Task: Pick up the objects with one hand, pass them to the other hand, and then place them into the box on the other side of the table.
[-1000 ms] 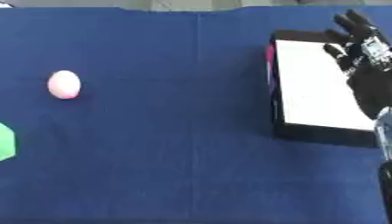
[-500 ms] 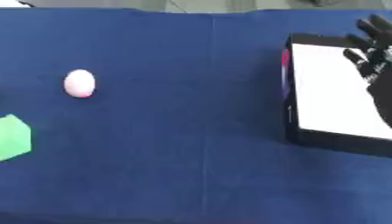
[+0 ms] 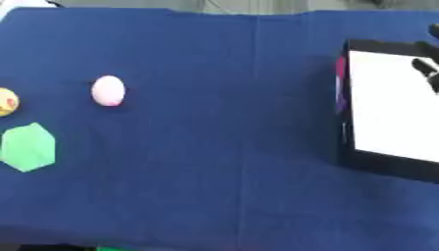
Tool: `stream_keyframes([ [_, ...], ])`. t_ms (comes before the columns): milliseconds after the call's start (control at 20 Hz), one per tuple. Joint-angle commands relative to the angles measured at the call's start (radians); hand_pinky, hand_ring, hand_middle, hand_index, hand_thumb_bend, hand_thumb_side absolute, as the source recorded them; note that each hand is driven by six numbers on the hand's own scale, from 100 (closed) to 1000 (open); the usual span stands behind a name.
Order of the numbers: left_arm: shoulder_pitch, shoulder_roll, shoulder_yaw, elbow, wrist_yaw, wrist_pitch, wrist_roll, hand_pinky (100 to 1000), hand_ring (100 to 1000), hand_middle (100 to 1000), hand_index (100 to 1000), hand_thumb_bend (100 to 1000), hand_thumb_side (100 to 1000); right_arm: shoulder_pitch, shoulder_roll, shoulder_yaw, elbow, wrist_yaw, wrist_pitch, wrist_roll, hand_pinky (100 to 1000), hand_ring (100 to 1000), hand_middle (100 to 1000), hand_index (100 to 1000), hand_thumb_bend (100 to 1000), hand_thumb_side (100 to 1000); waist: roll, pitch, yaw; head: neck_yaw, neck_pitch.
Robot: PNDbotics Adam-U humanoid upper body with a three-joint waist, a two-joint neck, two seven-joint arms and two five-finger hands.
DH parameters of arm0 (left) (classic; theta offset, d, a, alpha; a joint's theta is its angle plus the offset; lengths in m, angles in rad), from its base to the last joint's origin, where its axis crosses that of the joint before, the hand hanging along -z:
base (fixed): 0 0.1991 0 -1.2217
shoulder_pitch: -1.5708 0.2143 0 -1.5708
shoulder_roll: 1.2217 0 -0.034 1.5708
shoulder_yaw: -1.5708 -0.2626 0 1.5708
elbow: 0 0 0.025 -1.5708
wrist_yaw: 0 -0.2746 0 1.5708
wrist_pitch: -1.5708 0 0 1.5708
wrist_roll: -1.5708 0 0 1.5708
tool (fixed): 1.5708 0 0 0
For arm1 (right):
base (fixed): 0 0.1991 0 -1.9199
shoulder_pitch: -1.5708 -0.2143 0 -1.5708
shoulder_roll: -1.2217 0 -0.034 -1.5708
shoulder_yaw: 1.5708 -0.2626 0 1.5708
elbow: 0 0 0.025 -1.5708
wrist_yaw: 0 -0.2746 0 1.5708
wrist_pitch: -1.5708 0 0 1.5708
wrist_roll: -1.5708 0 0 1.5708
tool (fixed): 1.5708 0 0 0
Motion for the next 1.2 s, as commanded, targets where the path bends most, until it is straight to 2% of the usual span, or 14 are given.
stream_keyframes([
  [50,-0.060,0.086,-0.023,0.113,-0.119,-0.026,-0.120,931,904,809,900,275,604,-0.004,-0.045,0.001,-0.019,-0.001,-0.018,0.004,1000,1000,1000,1000,100,584,-0.001,-0.014,0.000,0.008,0.002],
  [350,-0.182,0.080,-0.023,0.309,-0.392,-0.054,-0.303,942,921,805,888,510,390,0.002,-0.050,0.011,-0.018,0.004,-0.039,0.014,1000,1000,1000,1000,100,580,-0.013,-0.010,-0.005,0.014,0.000],
  [500,-0.229,0.064,-0.011,0.371,-0.506,-0.054,-0.332,949,927,794,887,516,329,0.001,-0.049,0.016,-0.015,0.008,-0.042,0.022,1000,1000,1000,1000,100,580,-0.016,-0.008,-0.004,0.019,0.001],
  [650,-0.259,0.045,-0.002,0.410,-0.560,-0.059,-0.367,957,931,796,886,486,272,0.001,-0.050,0.022,-0.013,0.012,-0.044,0.029,1000,1000,1000,1000,100,579,-0.018,-0.008,-0.005,0.029,0.004],
  [850,-0.284,0.033,0.004,0.422,-0.572,-0.078,-0.426,962,933,793,888,455,269,0.002,-0.051,0.027,-0.011,0.015,-0.048,0.037,1000,1000,1000,1000,100,578,-0.019,-0.008,-0.007,0.048,0.005],
  [1000,-0.307,0.034,0.006,0.417,-0.551,-0.107,-0.499,975,942,799,890,435,328,0.004,-0.053,0.032,-0.009,0.020,-0.050,0.043,1000,1000,1000,1000,100,577,-0.019,-0.009,-0.006,0.051,0.000],
  [1050,-0.318,0.036,0.006,0.413,-0.541,-0.119,-0.530,978,944,801,894,438,372,0.005,-0.053,0.034,-0.009,0.022,-0.050,0.046,1000,1000,1000,1000,100,577,-0.019,-0.009,-0.005,0.049,-0.001],
  [1200,-0.344,0.042,0.006,0.398,-0.525,-0.149,-0.610,981,945,802,894,437,403,0.006,-0.057,0.039,-0.007,0.025,-0.052,0.052,1000,1000,1000,1000,100,576,-0.018,-0.010,-0.003,0.048,-0.003],
])
